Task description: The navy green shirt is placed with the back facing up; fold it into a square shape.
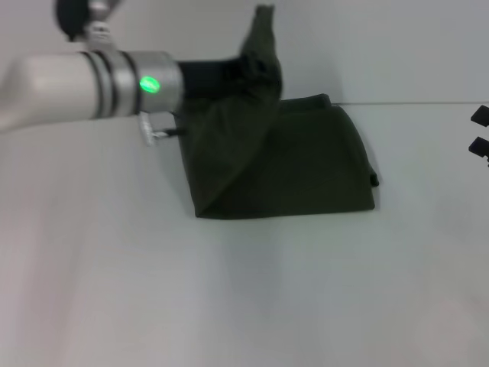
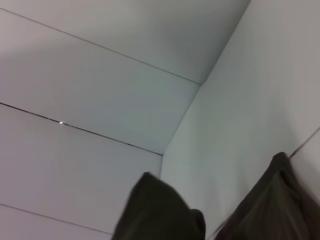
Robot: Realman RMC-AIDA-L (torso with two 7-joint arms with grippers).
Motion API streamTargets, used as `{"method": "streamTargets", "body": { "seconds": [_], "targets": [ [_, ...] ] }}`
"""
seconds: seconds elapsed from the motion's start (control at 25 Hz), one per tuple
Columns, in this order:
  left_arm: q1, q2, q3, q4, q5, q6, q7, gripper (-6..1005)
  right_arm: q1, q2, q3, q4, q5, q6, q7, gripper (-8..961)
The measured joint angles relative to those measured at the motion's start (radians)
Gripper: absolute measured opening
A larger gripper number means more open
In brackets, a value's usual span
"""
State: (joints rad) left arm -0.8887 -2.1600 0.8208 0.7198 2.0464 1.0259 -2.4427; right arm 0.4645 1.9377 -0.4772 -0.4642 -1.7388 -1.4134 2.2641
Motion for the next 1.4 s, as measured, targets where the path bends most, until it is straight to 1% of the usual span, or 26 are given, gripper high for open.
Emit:
{"method": "streamTargets", "body": {
  "seconds": [0.04, 0.08, 0.16, 0.24, 0.36, 0.4, 0.48, 0.6, 0.64, 0.72, 0.8, 0.84, 0.92, 0.96, 1.0, 1.08, 1.16, 1.2, 1.24, 1.28, 1.32, 1.4],
  "targets": [
    [-0.010, -0.003, 0.040, -0.016, 0.000, -0.032, 0.003, 60, 0.001, 0.000, 0.000, 0.000, 0.000, 0.000, 0.001, 747],
    [-0.029, -0.002, 0.098, -0.046, 0.004, -0.069, 0.008, 59, 0.002, 0.000, 0.000, 0.000, -0.001, 0.000, 0.001, 747],
    [-0.061, 0.000, 0.188, -0.098, 0.011, -0.127, 0.020, 58, 0.003, 0.000, 0.000, 0.000, -0.001, -0.002, 0.003, 747],
    [-0.082, -0.003, 0.279, -0.135, 0.015, -0.188, 0.048, 59, 0.004, 0.000, -0.001, 0.001, -0.005, -0.003, 0.003, 747],
    [-0.094, -0.011, 0.399, -0.147, 0.008, -0.267, 0.069, 60, 0.005, 0.000, -0.001, 0.002, -0.012, -0.003, 0.003, 747],
    [-0.094, -0.013, 0.423, -0.143, 0.002, -0.283, 0.069, 61, 0.004, 0.000, -0.001, 0.002, -0.012, -0.002, 0.004, 747],
    [-0.085, -0.014, 0.471, -0.112, -0.027, -0.282, 0.084, 98, 0.001, 0.000, -0.001, 0.002, -0.012, -0.002, 0.004, 747],
    [-0.074, -0.014, 0.497, -0.072, -0.036, -0.256, 0.096, 154, -0.002, -0.002, -0.001, 0.003, -0.013, 0.003, 0.005, 748],
    [-0.065, -0.014, 0.498, -0.046, -0.037, -0.240, 0.097, 173, -0.002, -0.003, -0.001, 0.005, -0.014, 0.005, 0.005, 748],
    [-0.035, -0.012, 0.494, 0.012, -0.048, -0.206, 0.097, 395, -0.002, -0.007, -0.001, 0.010, -0.014, 0.006, 0.005, 748],
    [0.027, -0.010, 0.470, 0.089, -0.089, -0.176, 0.095, 454, -0.001, -0.008, -0.001, 0.012, -0.014, 0.005, 0.005, 748],
    [0.066, -0.007, 0.441, 0.121, -0.124, -0.164, 0.087, 484, -0.002, -0.009, 0.001, 0.012, -0.014, 0.006, 0.005, 747],
    [0.108, -0.003, 0.367, 0.127, -0.168, -0.139, 0.063, 544, -0.002, -0.009, 0.001, 0.012, -0.014, 0.011, 0.004, 747],
    [0.108, -0.003, 0.367, 0.127, -0.168, -0.139, 0.063, 573, -0.002, -0.009, 0.001, 0.012, -0.014, 0.011, 0.004, 747],
    [0.127, 0.010, 0.248, 0.088, -0.189, -0.073, 0.015, 603, -0.002, -0.009, -0.001, 0.010, -0.018, 0.013, 0.003, 747],
    [0.133, 0.022, 0.178, 0.049, -0.191, -0.023, -0.022, 649, 0.006, -0.015, -0.007, 0.001, -0.048, 0.013, 0.003, 748],
    [0.140, 0.046, 0.112, -0.001, -0.191, 0.062, -0.057, 694, 0.025, -0.031, -0.025, -0.016, -0.106, 0.005, 0.005, 748],
    [0.143, 0.055, 0.100, -0.012, -0.191, 0.092, -0.064, 717, 0.040, -0.046, -0.040, -0.029, -0.137, 0.001, 0.010, 748],
    [0.153, 0.082, 0.084, -0.026, -0.188, 0.166, -0.073, 740, 0.057, -0.059, -0.058, -0.042, -0.166, -0.001, 0.019, 748],
    [0.161, 0.100, 0.082, -0.030, -0.185, 0.217, -0.078, 763, 0.078, -0.076, -0.080, -0.059, -0.200, -0.004, 0.033, 747],
    [0.173, 0.126, 0.083, -0.033, -0.178, 0.276, -0.079, 785, 0.101, -0.094, -0.102, -0.076, -0.236, -0.006, 0.051, 747],
    [0.193, 0.160, 0.087, -0.035, -0.167, 0.359, -0.067, 831, 0.156, -0.127, -0.143, -0.115, -0.308, -0.016, 0.087, 747]
  ]
}}
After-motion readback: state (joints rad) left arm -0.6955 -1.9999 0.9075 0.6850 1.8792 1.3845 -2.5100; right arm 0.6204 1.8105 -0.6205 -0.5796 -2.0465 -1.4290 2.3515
